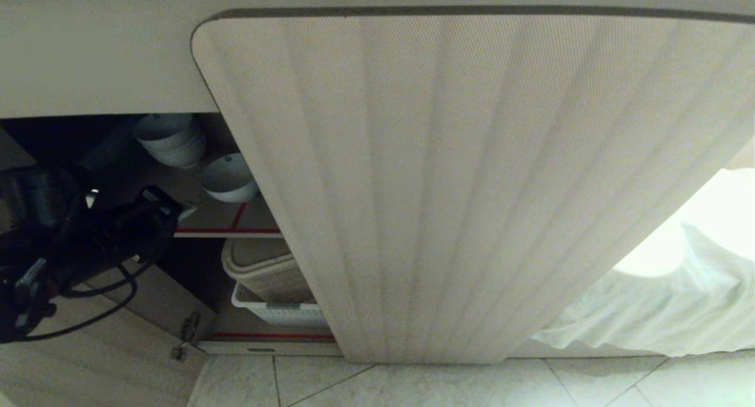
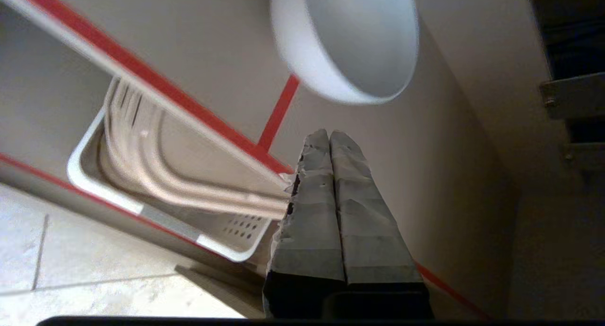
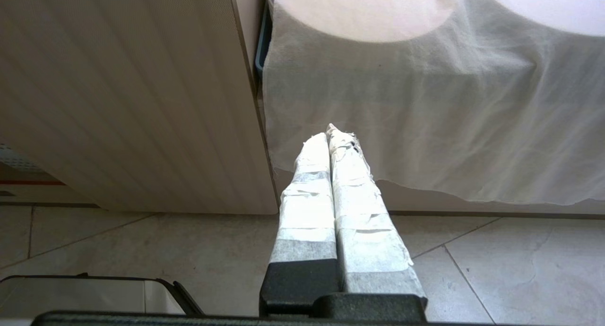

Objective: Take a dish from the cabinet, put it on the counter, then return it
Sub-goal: Take the bowl from the cabinet

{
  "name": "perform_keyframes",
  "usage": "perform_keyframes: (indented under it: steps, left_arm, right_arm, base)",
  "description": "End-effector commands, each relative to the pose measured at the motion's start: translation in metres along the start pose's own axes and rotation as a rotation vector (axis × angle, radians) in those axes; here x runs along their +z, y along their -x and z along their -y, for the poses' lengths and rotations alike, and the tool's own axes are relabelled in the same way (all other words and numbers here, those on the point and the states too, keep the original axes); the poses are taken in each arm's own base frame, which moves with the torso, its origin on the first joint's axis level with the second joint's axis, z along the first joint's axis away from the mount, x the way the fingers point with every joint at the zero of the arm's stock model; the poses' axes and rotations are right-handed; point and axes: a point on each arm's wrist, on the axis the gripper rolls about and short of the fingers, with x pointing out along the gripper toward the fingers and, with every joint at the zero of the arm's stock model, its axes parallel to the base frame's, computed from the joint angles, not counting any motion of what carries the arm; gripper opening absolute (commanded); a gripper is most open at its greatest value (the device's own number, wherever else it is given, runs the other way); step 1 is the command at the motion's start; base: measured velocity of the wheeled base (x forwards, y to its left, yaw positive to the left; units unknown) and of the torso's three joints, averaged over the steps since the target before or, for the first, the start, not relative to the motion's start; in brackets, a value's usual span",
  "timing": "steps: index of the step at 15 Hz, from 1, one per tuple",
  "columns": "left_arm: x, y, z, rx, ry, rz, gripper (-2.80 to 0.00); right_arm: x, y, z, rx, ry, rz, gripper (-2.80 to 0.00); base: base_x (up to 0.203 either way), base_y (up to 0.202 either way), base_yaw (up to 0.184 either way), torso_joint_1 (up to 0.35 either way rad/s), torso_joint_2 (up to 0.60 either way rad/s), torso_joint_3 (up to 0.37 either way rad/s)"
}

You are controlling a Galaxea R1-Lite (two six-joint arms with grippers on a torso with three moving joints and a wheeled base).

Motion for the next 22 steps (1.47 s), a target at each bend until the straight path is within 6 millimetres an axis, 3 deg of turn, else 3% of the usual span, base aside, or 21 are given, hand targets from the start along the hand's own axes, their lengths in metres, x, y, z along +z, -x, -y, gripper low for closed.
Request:
perform_keyframes:
  steps: [1, 4, 13, 19, 20, 22]
  left_arm:
    - [0.01, -0.001, 0.002, -0.021, 0.003, 0.022, -2.8]
    - [0.015, -0.007, 0.007, -0.045, -0.004, 0.031, -2.8]
    - [0.011, -0.029, -0.002, -0.03, 0.004, -0.018, -2.8]
    - [0.01, -0.034, 0.004, -0.053, -0.002, -0.026, -2.8]
    - [0.011, -0.034, 0.005, -0.056, -0.003, -0.023, 0.0]
    - [0.011, -0.034, 0.005, -0.055, -0.003, -0.021, 0.0]
  right_arm:
    - [0.0, 0.0, 0.0, -0.001, 0.0, 0.0, -2.8]
    - [0.0, 0.0, 0.0, 0.001, 0.0, 0.0, -2.8]
    - [0.0, 0.0, 0.0, 0.001, 0.0, 0.0, -2.8]
    - [0.0, 0.0, 0.0, -0.001, 0.0, 0.0, -2.8]
    - [0.0, 0.0, 0.0, 0.001, 0.0, 0.0, -2.8]
    - [0.0, 0.0, 0.0, 0.001, 0.0, 0.0, -2.8]
  base:
    - [0.0, 0.0, 0.0, 0.0, 0.0, 0.0]
    - [0.0, 0.0, 0.0, 0.0, 0.0, 0.0]
    - [0.0, 0.0, 0.0, 0.0, 0.0, 0.0]
    - [0.0, 0.0, 0.0, 0.0, 0.0, 0.0]
    - [0.0, 0.0, 0.0, 0.0, 0.0, 0.0]
    - [0.0, 0.0, 0.0, 0.0, 0.0, 0.0]
